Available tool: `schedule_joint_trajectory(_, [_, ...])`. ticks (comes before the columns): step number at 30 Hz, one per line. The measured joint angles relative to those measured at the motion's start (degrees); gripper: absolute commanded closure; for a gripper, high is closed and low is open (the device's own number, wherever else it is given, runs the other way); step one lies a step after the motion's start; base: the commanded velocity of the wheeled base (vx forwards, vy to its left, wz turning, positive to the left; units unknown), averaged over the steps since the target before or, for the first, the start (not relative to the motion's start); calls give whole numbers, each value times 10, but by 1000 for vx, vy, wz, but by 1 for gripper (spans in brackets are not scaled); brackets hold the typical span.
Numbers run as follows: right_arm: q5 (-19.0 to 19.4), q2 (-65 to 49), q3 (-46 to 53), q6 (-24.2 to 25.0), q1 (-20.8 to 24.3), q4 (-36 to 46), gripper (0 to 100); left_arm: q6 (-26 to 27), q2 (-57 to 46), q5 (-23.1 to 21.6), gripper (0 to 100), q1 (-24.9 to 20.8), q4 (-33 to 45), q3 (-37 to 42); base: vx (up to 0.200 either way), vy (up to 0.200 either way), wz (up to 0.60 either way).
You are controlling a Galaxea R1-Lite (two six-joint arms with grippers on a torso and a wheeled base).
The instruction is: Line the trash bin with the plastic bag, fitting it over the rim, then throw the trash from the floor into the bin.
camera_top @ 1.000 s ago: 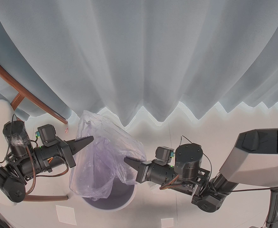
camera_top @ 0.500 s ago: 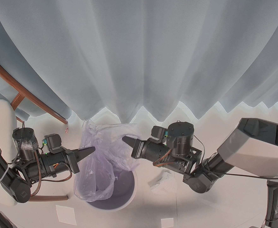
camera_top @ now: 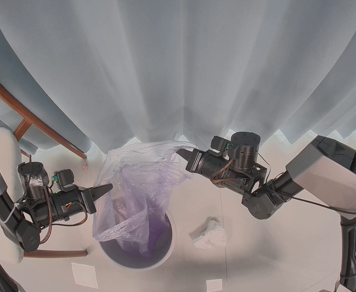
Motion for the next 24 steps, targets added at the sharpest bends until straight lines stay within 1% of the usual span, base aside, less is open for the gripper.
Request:
schedule_joint_trajectory(4, [1,4,-11,0,-2,-2,100,2,0,0,100,3,-1,0,0,0,0])
schedule_joint_trajectory(5, [2,5,-12,0,-3,-3,0,3,0,0,100,2,0,1,0,0,0])
schedule_joint_trajectory(9, [2,4,-3,3,-1,-28,0,4,0,0,100,-1,0,4,0,0,0])
schedule_joint_trajectory(13, [2,-7,36,22,3,-64,0,4,-1,0,100,-1,-1,5,0,0,0])
schedule_joint_trajectory(16, [3,-26,87,34,10,-75,0,8,-2,-1,100,-1,-1,5,0,0,0])
schedule_joint_trajectory(20, [3,-53,171,30,21,-97,0,26,-2,-2,100,-3,-2,10,0,0,0])
schedule_joint_trajectory(24, [2,-77,238,22,28,-166,0,42,-2,-4,100,-9,-7,21,0,0,0])
